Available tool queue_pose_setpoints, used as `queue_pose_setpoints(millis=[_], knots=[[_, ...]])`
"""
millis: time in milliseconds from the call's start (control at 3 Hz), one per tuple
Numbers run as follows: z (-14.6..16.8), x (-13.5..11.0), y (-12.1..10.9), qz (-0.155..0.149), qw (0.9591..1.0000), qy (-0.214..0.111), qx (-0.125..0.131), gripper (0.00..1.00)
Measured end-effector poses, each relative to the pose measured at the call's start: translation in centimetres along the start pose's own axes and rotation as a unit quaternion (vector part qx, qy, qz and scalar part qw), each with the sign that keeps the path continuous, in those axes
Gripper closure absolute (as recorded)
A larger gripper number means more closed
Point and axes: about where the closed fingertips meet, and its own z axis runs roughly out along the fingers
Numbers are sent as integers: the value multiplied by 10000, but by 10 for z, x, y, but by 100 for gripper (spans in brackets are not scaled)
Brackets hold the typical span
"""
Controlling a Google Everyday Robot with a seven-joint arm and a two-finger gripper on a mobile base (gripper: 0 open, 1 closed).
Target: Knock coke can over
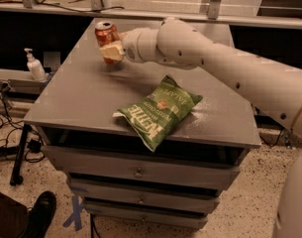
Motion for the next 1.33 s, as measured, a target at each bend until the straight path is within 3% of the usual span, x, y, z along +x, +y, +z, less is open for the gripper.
queue_pose_setpoints(millis=[333, 667, 1000, 1333], knots=[[-29, -18, 2, -25, 9999, 154, 22, 100], [-44, -30, 2, -44, 9991, 380, -191, 100], [-42, -34, 4, -96, 9953, 728, -624, 100], [-38, -18, 10, -101, 9864, 1223, -1090, 100]])
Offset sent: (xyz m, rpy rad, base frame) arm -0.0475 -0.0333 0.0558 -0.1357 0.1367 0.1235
